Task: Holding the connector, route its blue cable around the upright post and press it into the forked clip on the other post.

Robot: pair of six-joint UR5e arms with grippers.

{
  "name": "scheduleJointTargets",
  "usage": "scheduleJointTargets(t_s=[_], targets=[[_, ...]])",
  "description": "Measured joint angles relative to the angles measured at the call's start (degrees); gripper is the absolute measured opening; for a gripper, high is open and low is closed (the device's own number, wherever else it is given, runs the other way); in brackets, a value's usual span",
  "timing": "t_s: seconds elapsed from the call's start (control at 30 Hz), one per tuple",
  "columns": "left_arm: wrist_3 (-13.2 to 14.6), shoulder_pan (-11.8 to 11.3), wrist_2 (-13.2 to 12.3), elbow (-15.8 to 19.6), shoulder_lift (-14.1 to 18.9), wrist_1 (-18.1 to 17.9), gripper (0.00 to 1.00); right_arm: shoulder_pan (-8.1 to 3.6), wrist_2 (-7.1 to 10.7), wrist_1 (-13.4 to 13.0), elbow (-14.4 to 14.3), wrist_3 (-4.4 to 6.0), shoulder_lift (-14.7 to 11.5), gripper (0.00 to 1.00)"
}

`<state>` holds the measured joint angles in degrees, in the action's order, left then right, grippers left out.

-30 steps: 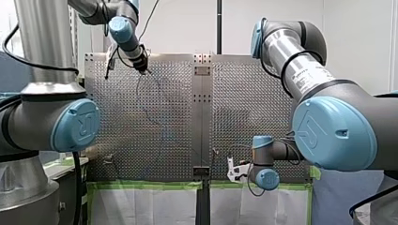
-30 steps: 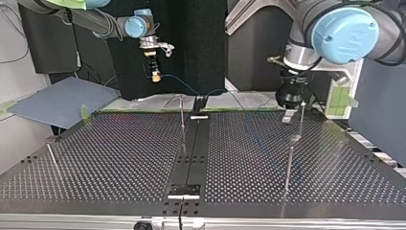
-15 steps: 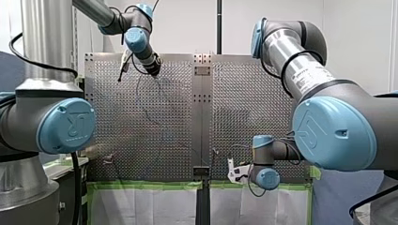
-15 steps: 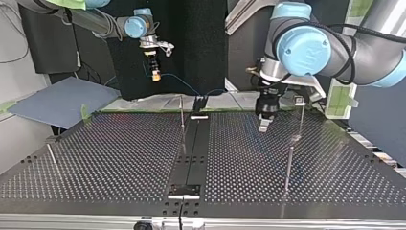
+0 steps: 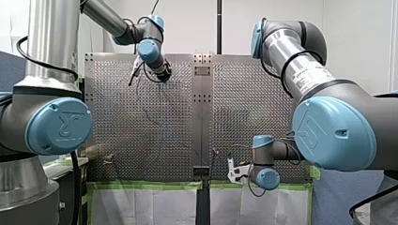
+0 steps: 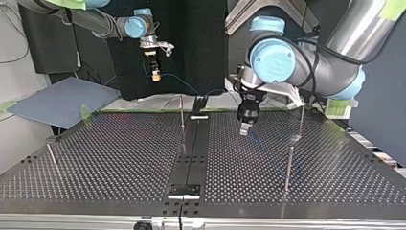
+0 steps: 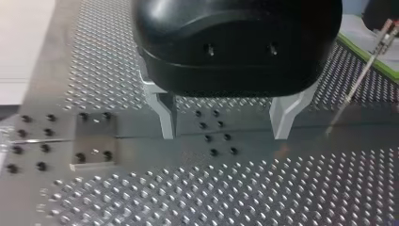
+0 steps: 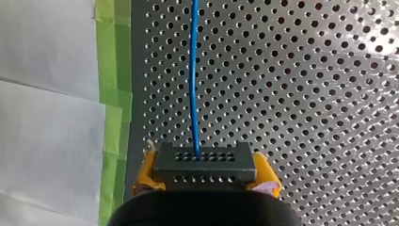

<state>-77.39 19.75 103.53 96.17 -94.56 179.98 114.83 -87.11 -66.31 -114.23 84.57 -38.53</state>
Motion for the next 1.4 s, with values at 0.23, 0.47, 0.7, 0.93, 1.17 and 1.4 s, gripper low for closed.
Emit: scheduleJointTargets(t_s=[0.23, 0.47, 0.7, 0.93, 1.17, 1.4], targets=[[1.4, -0.3, 1.1, 0.0, -2.8, -3.3, 0.98, 0.00, 0.00, 0.0, 0.0, -0.02, 0.0, 0.00], [3.8, -1.6, 3.5, 0.0, -3.2, -6.6, 0.98, 0.00, 0.00, 0.0, 0.0, -0.12, 0.0, 0.00], [6.5, -3.1, 6.4, 0.0, -3.3, -10.1, 0.98, 0.00, 0.00, -0.1, 0.0, -0.17, 0.0, 0.00], [7.0, -4.2, 6.3, -0.1, -4.0, -13.3, 0.98, 0.00, 0.00, 0.1, 0.0, -0.26, 0.0, 0.00], [8.9, -4.7, 6.4, -0.1, -6.7, -16.9, 0.98, 0.00, 0.00, 0.2, 0.0, -0.41, 0.0, 0.00], [9.2, -5.8, 7.0, -0.6, -7.1, -20.7, 0.98, 0.00, 0.00, 0.2, 0.0, -0.44, 0.0, 0.00]])
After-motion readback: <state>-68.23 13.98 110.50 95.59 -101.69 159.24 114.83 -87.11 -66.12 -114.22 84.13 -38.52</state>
